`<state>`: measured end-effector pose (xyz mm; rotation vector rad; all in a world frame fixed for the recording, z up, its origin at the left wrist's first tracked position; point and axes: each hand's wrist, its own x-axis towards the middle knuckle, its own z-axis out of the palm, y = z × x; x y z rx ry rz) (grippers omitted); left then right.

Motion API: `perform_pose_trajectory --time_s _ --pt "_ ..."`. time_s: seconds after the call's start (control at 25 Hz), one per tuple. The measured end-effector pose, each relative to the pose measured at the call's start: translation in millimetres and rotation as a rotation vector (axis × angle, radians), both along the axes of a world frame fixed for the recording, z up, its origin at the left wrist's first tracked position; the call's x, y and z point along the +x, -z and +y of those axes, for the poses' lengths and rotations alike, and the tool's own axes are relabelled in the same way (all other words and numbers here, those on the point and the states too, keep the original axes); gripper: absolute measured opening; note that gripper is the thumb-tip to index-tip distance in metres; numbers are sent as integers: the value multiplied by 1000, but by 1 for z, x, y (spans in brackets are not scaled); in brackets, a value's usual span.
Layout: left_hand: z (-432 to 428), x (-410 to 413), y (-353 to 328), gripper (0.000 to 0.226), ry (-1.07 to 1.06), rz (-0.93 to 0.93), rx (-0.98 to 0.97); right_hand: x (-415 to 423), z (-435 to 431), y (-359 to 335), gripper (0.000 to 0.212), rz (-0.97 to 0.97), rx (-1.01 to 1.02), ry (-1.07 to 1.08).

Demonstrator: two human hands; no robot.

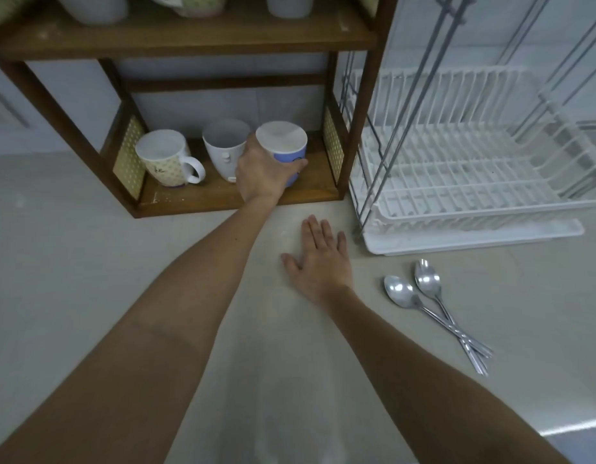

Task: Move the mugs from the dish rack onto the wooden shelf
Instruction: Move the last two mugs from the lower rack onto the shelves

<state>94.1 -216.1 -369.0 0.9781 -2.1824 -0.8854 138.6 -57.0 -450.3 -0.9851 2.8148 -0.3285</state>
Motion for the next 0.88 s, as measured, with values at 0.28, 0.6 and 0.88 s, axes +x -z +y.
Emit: perform_pose_trajectory --time_s 0.28,0.6,0.88 --pt "0 -31 17 88 -38 -3 33 -1 1 1 81 4 -37 3" --pt "-1 -44 27 89 -6 15 72 -2 -1 3 82 7 -53 14" --pt "-5 -39 23 83 116 -37 113 -2 -1 7 82 23 -62 17"
